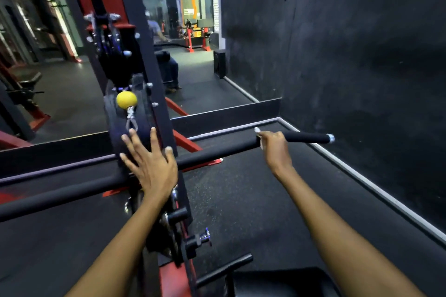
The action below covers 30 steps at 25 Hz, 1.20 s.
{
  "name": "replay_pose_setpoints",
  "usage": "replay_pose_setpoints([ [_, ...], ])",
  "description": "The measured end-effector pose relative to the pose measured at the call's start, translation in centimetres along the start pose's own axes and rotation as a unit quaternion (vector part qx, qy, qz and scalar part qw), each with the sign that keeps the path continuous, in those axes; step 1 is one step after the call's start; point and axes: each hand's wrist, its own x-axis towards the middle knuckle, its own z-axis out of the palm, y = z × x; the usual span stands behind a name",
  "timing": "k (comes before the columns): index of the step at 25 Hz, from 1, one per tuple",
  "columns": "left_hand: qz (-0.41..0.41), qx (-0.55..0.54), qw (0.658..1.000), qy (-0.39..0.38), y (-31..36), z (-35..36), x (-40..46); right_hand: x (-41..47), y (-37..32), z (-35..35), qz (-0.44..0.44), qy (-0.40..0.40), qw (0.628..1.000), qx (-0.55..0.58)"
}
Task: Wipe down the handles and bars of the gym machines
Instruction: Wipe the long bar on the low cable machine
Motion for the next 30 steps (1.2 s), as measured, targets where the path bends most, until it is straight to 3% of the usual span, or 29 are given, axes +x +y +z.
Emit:
replay_pose_setpoints([
  [2,0.073,-0.039,0.997,0.007,4.7,1.0,0.1,0.1,-1.4,0.6,-0.059,-0.042,0.997,-0.007],
  [5,0.256,-0.035,0.959,-0.119,10.1,4.3,0.0,-1.2,-0.3,0.3,-0.202,-0.059,0.976,-0.054],
  [6,0.294,0.000,0.942,-0.162,11.1,5.6,0.0,-0.6,1.2,-0.6,-0.188,-0.038,0.980,-0.050],
  [9,0.341,0.096,0.911,-0.211,13.3,8.8,-0.2,1.8,5.6,-3.4,-0.026,0.039,0.998,-0.040],
  [11,0.326,0.123,0.918,-0.188,14.3,10.1,-1.0,2.9,6.8,-3.5,0.035,0.070,0.996,-0.043],
  [13,0.291,0.136,0.935,-0.150,14.5,10.7,-2.0,2.4,5.5,-2.3,-0.024,0.047,0.997,-0.059],
  [15,0.252,0.137,0.948,-0.138,14.9,10.7,-2.9,1.3,5.5,-1.8,-0.136,0.018,0.986,-0.093],
  [17,0.190,0.095,0.968,-0.136,15.8,10.8,-3.9,1.9,6.5,-2.8,-0.152,0.038,0.983,-0.099],
  [20,0.103,-0.018,0.991,-0.082,16.6,11.7,-5.0,2.3,7.5,-4.4,-0.067,0.104,0.990,-0.070],
  [24,0.072,-0.053,0.996,0.023,16.8,13.2,-5.7,1.9,6.7,-4.1,-0.170,0.044,0.978,-0.112],
  [27,0.017,-0.085,0.995,0.058,17.2,14.3,-6.7,3.8,7.3,-4.2,0.010,0.100,0.993,-0.068],
  [28,0.014,-0.087,0.994,0.062,17.1,14.8,-7.1,3.7,6.9,-3.6,0.014,0.094,0.993,-0.065],
  [30,0.027,-0.079,0.994,0.071,16.5,15.7,-7.5,1.8,5.6,-1.5,-0.134,0.008,0.987,-0.087],
])
